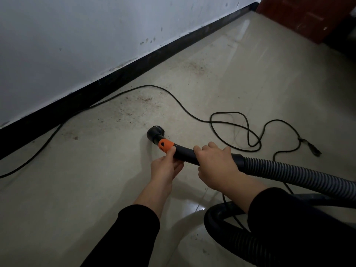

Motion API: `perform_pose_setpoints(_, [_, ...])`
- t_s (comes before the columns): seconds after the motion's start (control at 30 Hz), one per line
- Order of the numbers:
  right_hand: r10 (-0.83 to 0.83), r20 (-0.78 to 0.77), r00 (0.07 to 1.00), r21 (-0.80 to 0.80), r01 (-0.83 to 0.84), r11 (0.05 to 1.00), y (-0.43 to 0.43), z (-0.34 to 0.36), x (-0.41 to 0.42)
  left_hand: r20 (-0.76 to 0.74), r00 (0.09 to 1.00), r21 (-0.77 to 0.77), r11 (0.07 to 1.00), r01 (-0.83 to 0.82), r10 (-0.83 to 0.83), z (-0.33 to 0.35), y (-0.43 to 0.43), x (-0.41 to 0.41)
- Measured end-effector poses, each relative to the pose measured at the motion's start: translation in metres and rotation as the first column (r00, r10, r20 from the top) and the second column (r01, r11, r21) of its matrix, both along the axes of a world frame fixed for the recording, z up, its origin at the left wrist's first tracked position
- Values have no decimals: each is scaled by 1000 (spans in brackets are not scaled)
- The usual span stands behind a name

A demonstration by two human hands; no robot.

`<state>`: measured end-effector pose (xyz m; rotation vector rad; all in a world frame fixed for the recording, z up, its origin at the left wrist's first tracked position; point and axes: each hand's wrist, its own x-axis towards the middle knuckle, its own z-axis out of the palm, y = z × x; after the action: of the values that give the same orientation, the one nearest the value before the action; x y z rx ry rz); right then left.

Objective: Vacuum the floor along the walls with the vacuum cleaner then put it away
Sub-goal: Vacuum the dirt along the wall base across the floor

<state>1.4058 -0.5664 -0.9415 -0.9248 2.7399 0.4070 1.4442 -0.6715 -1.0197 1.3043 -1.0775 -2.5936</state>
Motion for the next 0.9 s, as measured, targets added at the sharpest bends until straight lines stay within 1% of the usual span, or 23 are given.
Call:
perform_pose_setpoints(0.3, [-30,-10,999,34,30,999,15,10,3,26,998,31,997,65,-66,4,15,-2])
perform_pose_setpoints(0.6, [-44,-1,999,79,44,996,27,20,9,-6,996,86,993,86,-86,11,29,1])
perform_pose_setpoints(0.9, [-46,9,999,93,45,995,35,29,18,17,991,77,988,131,-132,16,34,10])
